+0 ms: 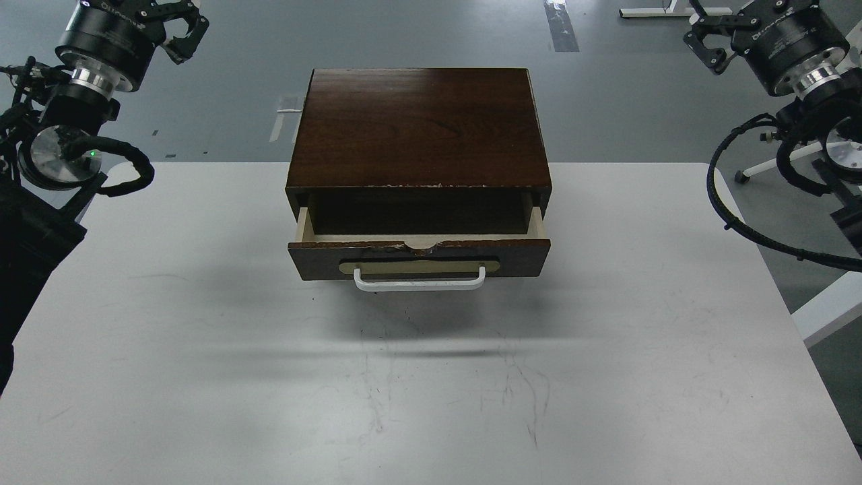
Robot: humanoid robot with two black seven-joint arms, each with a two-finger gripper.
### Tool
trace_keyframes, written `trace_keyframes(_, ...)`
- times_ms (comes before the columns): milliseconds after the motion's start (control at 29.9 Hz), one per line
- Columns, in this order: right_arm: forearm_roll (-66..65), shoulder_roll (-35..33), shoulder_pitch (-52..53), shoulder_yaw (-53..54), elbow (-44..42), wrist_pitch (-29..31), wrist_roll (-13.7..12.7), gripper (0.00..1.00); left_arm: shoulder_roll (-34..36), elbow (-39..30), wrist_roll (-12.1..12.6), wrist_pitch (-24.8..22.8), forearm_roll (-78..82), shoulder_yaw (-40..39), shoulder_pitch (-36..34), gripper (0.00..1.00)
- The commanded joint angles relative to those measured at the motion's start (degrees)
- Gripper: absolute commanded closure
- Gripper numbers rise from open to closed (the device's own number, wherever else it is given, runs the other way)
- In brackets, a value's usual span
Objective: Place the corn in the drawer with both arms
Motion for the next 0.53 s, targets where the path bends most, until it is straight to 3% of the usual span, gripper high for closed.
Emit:
trace_keyframes(0, 0.32, 0.35, -1.35, 0.88, -0.61, 0.0, 0.23, 0.0, -0.17, 0.19, 0.0, 0.0, 0.0, 0.01, 0.28, 0.02)
trace_keyframes(167, 0.32, -0.08, -3.2, 0.96, -0.52, 0.0, 1.72, 0.0, 0.27, 0.19, 0.0, 0.0, 0.0, -0.08, 2.22, 0.02)
trace_keyframes(501, 0.24, -0.44, -3.55, 1.23, -1.75, 0.0, 1.99, 0.0, 0.1, -0.25, 0.26, 0.0, -0.09, -0.08, 3.54, 0.02)
